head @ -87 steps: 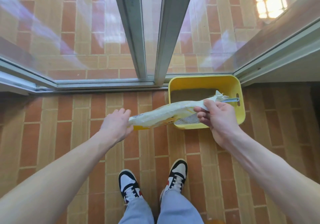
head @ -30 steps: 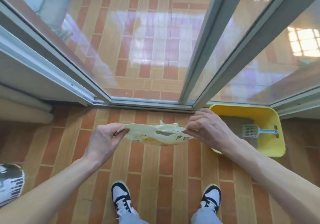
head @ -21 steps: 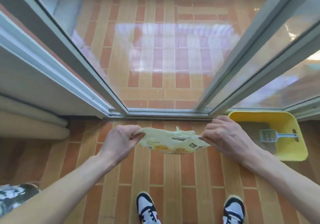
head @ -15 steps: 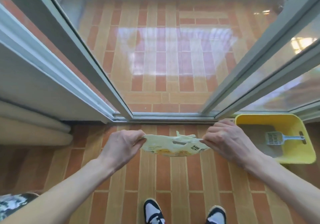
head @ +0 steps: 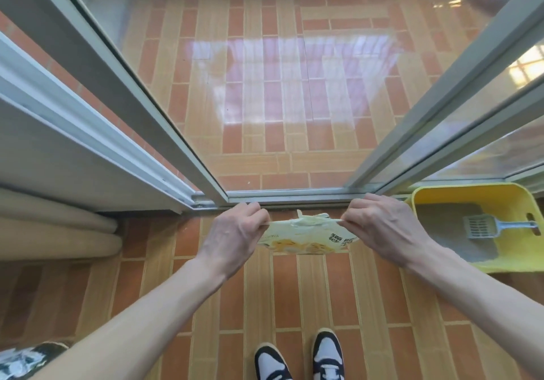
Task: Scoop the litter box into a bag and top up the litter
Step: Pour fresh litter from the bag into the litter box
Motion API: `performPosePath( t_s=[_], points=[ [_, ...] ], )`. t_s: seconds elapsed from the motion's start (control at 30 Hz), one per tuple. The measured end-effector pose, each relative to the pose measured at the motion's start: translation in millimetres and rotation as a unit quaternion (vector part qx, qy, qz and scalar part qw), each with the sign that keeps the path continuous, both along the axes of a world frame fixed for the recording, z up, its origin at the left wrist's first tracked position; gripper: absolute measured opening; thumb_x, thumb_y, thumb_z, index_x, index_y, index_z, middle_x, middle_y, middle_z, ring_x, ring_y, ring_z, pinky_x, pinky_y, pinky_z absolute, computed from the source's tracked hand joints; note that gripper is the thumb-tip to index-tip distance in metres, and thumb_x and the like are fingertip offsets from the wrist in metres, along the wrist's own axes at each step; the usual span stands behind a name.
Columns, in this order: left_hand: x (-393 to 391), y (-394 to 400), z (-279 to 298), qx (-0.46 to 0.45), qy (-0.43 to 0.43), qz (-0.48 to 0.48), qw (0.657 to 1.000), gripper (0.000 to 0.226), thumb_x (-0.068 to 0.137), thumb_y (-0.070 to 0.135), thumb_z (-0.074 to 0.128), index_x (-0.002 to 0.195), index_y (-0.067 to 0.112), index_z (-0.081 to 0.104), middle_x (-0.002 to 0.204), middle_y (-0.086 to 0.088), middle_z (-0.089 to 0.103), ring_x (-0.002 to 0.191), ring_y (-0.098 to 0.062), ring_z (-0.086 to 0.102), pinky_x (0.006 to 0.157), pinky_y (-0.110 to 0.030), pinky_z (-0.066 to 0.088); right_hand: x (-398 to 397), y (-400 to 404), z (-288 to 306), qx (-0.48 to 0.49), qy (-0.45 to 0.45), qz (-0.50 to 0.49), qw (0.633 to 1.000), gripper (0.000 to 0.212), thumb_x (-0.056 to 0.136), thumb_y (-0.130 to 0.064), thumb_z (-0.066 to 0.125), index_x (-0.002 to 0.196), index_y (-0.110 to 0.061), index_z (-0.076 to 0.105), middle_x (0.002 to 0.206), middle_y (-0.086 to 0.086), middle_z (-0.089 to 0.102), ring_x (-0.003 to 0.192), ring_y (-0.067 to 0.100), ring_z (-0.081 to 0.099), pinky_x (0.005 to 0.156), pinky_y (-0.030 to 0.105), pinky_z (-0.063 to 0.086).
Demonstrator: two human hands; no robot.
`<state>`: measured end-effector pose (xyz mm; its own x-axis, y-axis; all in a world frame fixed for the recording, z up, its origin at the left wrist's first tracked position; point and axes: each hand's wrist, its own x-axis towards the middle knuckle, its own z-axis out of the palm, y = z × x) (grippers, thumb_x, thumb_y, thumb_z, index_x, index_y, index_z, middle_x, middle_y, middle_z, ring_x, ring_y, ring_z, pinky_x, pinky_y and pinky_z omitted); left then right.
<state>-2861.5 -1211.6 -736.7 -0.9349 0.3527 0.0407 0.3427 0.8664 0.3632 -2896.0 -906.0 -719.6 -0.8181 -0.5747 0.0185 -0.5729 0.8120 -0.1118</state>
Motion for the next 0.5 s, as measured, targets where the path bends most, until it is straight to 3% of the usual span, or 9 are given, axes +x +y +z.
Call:
performPosePath(
  t_s=[0.13, 0.27, 0.5],
  points=[
    [-12, 9, -11, 0.009, -0.023, 0.016, 1.000, 0.011, 0.091, 0.011, 0.071, 0.085, 0.017, 0.064, 0.082, 0.005, 0.064, 0.073, -0.016, 0.059, 0.058, -0.025, 0.044, -13, 6, -14, 0.024, -0.023, -0.007, 0.999, 0.032, 0.099, -0.043, 0.057, 0.078, -0.023, 0.071, 0.076, -0.009, 0.062, 0.066, 0.015, 0.062, 0.051, 0.027, 0.041],
    [-21, 14, -25, 0.003, -0.042, 0.028, 0.999, 0.012, 0.091, 0.012, 0.071, 0.083, 0.018, 0.064, 0.082, 0.006, 0.063, 0.074, -0.015, 0.059, 0.061, -0.023, 0.038, -21, 5, -28, 0.023, -0.060, -0.037, 0.997, 0.030, 0.098, -0.043, 0.060, 0.082, -0.023, 0.075, 0.080, -0.010, 0.066, 0.071, 0.015, 0.066, 0.057, 0.029, 0.048],
    [-42, 14, -47, -0.013, -0.063, 0.021, 0.998, 0.006, 0.092, 0.017, 0.073, 0.087, 0.015, 0.072, 0.083, 0.003, 0.068, 0.076, -0.019, 0.064, 0.069, -0.036, 0.058, -45, -6, -59, 0.028, -0.129, -0.043, 0.990, 0.034, 0.102, -0.042, 0.055, 0.089, -0.019, 0.076, 0.090, -0.009, 0.068, 0.082, 0.019, 0.068, 0.066, 0.031, 0.051]
  ],
)
